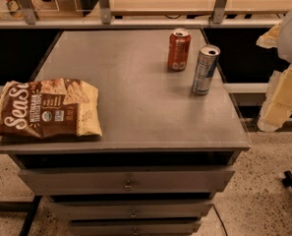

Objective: Knock redbull can over

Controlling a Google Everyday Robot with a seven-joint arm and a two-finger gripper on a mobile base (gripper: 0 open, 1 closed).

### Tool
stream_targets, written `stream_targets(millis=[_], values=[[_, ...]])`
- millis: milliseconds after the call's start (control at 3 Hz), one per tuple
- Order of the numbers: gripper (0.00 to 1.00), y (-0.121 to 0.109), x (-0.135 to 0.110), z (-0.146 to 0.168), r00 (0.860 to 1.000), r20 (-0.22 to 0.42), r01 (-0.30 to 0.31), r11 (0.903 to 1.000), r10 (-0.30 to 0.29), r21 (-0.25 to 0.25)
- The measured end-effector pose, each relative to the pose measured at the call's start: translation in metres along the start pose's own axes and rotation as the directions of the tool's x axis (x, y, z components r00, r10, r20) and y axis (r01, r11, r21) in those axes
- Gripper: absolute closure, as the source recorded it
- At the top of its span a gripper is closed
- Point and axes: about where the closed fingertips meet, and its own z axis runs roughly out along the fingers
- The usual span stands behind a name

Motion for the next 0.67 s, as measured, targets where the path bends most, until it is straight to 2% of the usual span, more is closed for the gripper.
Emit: stream_targets(millis=[667], values=[[0.0, -0.0027, -0.0028, -0.0017, 1.0, 0.024, -0.011, 0.9999, 0.011, 0.009]])
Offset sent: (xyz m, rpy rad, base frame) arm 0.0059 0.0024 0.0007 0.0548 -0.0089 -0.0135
